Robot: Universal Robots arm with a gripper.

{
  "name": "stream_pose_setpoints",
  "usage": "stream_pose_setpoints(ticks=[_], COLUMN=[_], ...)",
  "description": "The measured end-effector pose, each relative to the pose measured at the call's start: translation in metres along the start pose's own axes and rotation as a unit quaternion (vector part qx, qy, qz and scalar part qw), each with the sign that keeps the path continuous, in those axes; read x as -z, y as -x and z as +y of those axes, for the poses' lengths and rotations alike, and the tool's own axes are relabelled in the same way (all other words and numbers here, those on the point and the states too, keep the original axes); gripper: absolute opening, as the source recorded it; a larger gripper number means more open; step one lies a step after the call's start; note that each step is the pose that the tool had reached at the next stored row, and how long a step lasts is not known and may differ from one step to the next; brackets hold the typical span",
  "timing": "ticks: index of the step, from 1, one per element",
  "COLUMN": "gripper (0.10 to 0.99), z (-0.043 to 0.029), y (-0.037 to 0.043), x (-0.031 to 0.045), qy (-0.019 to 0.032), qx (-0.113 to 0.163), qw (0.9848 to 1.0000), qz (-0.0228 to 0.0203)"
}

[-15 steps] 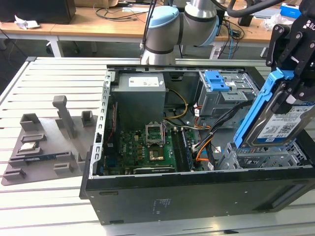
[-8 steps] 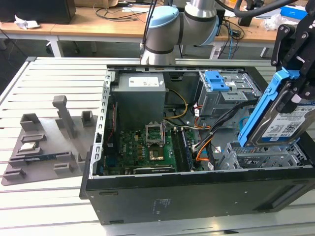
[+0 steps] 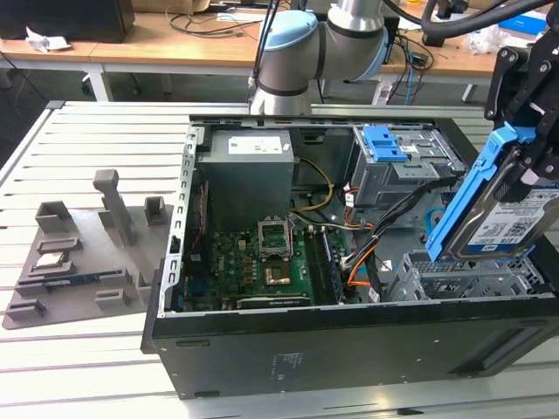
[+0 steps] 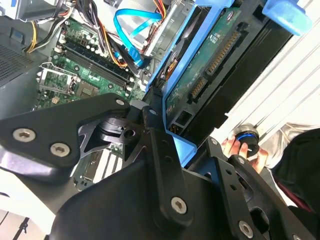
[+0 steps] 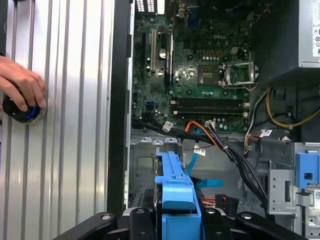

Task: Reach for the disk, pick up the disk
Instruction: 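Pick up the disk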

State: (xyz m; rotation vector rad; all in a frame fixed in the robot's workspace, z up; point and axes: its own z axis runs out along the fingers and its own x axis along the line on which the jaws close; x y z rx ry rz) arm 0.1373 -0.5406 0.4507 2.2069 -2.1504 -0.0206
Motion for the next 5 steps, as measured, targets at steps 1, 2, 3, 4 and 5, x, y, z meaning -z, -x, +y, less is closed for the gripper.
stream_pose_setpoints(ticks=[1, 2, 3, 4, 5], gripper=[0.373, 0.373, 0.373, 0.373, 0.373], z=[0.0001, 0.0003, 0.0004, 0.0004, 0.0004], y=[0.0, 0.0, 0.0, 0.0, 0.0], x=[-0.0001, -0.0001, -0.0001, -0.0001, -0.0001], qy=[0.0, 0.0, 0.0, 0.0, 0.0], qx=[0.0, 0.0, 0.0, 0.0, 0.0], qw=[1.0, 1.0, 1.0, 1.0, 1.0], qz=[-0.0001, -0.0001, -0.0001, -0.0001, -0.0001])
